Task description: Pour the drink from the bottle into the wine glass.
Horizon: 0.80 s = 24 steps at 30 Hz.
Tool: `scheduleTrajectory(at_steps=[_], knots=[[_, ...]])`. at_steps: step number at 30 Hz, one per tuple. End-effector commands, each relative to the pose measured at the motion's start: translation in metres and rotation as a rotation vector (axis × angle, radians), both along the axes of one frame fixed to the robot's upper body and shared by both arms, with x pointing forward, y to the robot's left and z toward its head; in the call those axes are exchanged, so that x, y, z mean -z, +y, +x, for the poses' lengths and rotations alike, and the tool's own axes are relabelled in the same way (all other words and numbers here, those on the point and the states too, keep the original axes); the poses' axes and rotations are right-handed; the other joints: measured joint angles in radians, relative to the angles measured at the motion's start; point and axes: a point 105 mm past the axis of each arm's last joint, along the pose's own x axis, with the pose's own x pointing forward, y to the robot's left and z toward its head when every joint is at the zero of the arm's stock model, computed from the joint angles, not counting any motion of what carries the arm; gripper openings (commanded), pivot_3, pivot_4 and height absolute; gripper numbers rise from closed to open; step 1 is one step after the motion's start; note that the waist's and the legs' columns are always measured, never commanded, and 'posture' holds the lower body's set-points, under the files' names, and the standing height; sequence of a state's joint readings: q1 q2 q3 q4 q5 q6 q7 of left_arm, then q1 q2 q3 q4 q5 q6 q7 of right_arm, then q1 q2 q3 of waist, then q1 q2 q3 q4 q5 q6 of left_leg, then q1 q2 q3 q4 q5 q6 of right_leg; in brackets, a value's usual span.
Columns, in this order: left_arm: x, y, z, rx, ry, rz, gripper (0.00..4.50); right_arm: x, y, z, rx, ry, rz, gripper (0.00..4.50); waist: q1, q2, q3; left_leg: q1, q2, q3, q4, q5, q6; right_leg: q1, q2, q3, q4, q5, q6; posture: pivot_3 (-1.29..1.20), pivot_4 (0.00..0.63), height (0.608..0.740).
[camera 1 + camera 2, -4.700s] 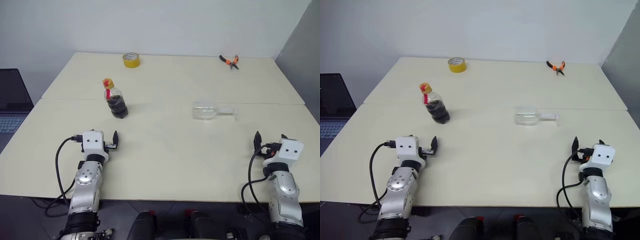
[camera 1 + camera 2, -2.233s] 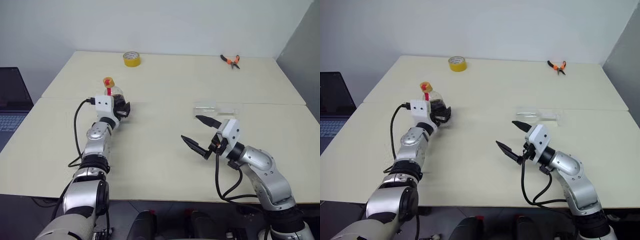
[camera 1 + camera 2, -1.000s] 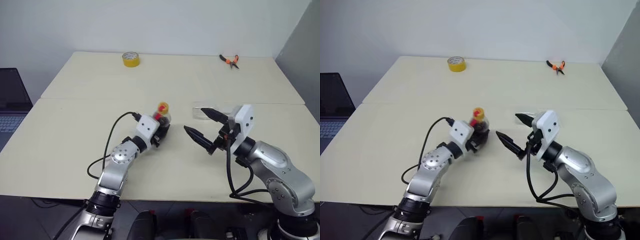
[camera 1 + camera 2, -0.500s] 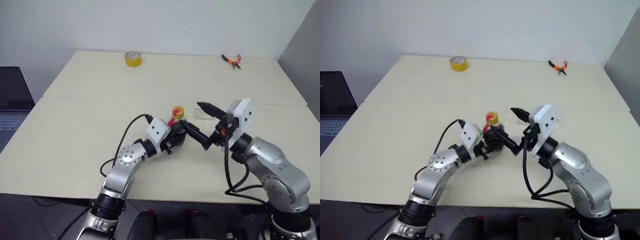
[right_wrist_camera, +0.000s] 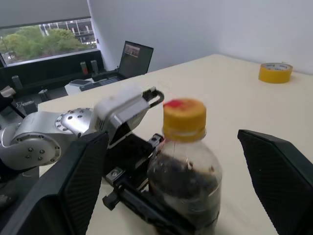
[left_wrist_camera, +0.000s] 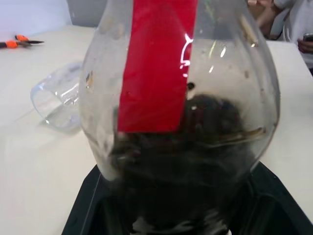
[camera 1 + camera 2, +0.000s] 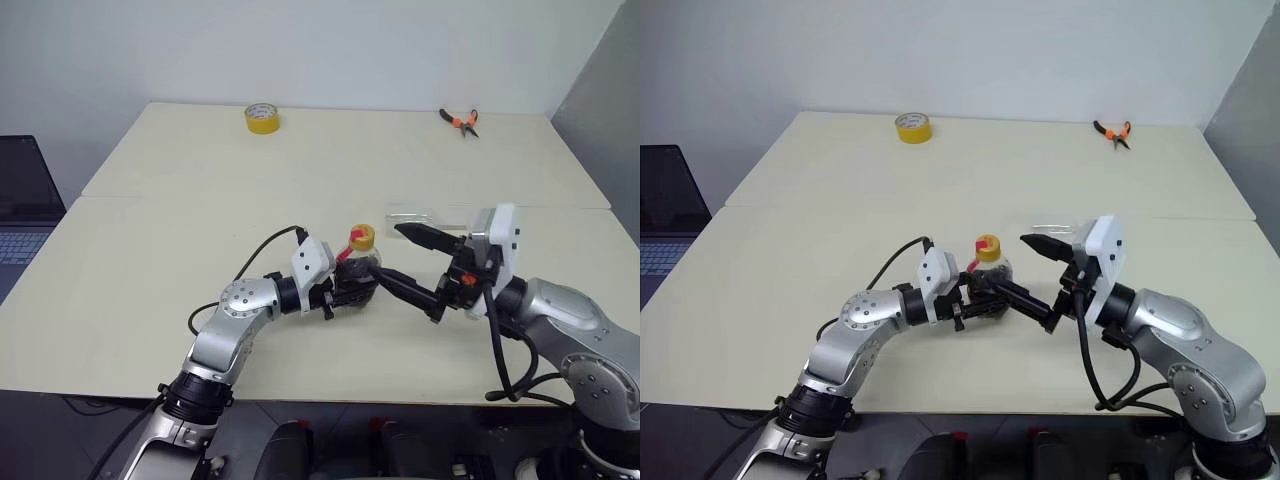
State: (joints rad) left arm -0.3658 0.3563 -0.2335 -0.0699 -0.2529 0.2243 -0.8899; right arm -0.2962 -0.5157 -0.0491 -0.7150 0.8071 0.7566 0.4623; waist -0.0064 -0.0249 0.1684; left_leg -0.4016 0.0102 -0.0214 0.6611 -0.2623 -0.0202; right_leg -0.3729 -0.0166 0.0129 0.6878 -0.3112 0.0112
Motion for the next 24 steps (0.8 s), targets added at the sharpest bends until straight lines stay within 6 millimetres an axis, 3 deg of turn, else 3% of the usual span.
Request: scheduleTrajectory(at_steps=[1, 16, 19, 24], knots=[[-0.0114, -0.0071, -0.0062, 0.048, -0.075, -0.014, 1.95, -0.0066, 0.0077, 0.0031, 0.011, -0.018, 0.022, 4.5, 0.0, 0.0, 0.0, 0.0, 0.0, 0.0, 0.0, 0.0, 0.0, 0.0, 0.0, 0.0, 0.0, 0.0, 0.0, 0.0, 0.15, 0.74], [-0.011, -0.0086, -0.0057, 0.043, -0.077, -0.016, 1.94, 0.0025, 0.0145, 0.0118, 0.028, -0.042, -0.039, 4.5, 0.001, 0.0, 0.0, 0.0, 0.0, 0.0, 0.0, 0.0, 0.0, 0.0, -0.001, 0.0, -0.001, 0.0, 0.0, 0.0, 0.15, 0.74], [-0.01, -0.0079, -0.0055, 0.04, -0.077, -0.013, 1.92, 0.003, 0.0142, 0.012, 0.031, -0.049, -0.048, 3.9, 0.001, 0.0, 0.0, 0.0, 0.0, 0.0, 0.0, 0.0, 0.0, 0.0, -0.001, 0.0, -0.001, 0.0, 0.0, 0.0, 0.15, 0.74], [-0.009, -0.0072, -0.0058, 0.038, -0.076, -0.01, 1.92, 0.0006, 0.0141, 0.0128, 0.035, -0.057, -0.04, 2.26, 0.001, 0.0, 0.0, 0.0, 0.0, 0.0, 0.0, 0.0, 0.0, 0.0, -0.001, 0.0, -0.001, 0.0, 0.0, 0.0, 0.15, 0.74]])
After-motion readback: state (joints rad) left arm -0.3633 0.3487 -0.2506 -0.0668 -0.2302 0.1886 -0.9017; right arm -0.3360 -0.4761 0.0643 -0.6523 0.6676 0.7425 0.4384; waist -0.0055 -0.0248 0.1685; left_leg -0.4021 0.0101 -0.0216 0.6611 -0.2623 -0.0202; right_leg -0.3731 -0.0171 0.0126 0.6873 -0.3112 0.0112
